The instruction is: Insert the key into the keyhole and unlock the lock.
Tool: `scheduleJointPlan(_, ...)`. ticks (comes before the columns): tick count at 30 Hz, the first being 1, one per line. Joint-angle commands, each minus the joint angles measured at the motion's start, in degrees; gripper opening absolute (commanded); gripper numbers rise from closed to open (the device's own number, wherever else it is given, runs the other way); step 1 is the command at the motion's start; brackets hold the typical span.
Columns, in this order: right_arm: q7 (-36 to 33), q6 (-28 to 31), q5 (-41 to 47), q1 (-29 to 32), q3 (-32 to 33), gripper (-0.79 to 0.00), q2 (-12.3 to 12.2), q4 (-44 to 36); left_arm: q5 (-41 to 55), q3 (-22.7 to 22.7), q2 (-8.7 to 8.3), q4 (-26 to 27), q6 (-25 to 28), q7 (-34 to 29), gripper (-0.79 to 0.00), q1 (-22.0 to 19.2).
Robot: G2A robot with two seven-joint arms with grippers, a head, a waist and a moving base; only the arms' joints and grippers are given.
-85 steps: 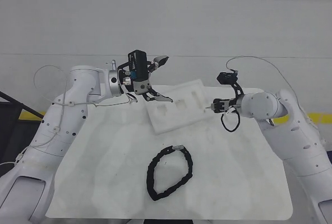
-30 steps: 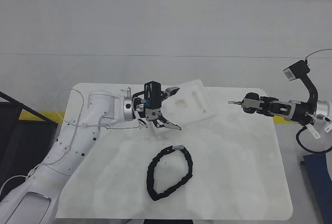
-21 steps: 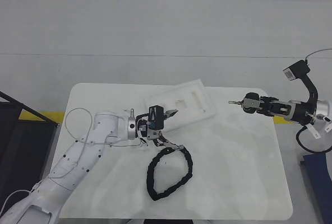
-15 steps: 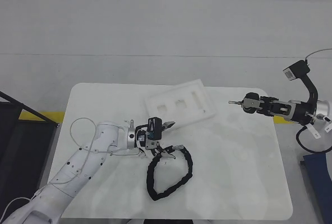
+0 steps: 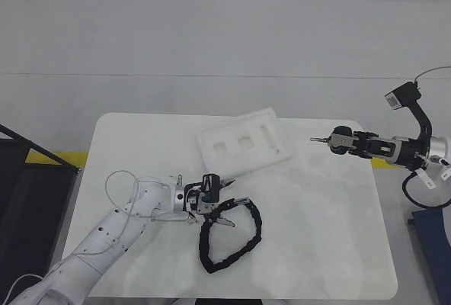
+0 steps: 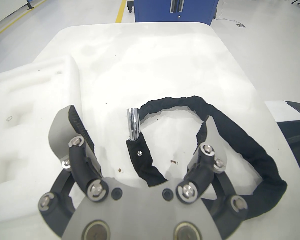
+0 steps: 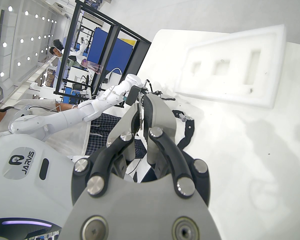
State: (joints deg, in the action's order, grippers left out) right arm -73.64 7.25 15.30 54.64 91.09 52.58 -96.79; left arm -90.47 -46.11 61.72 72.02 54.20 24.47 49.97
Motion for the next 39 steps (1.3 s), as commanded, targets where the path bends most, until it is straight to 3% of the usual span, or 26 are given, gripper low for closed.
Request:
scheduleJointPlan(1, 0.00, 0.00, 0.00, 0.00, 0.00, -0.785, 0.00, 0.00, 0.10, 0.80, 0.37, -1.38, 0.53, -0.65, 0.000, -0.74)
scheduleJointPlan(20, 0.00, 0.00, 0.00, 0.00, 0.00, -0.785, 0.00, 0.00, 0.80, 1.04, 0.68, -1.37, -1.01, -1.88, 0.000, -0.59)
scheduleJointPlan(37, 0.00, 0.00, 0.00, 0.00, 0.00, -0.785, 0.00, 0.00, 2.70, 3.59, 2.64, -2.91, -3.62, -6.60, 0.000, -1.48)
scheduleJointPlan(39, 0.00, 0.00, 0.00, 0.00, 0.00, -0.785, 0.00, 0.00, 2.49, 3.31, 2.53, -2.83, -3.60, -6.57, -0.086, -1.24)
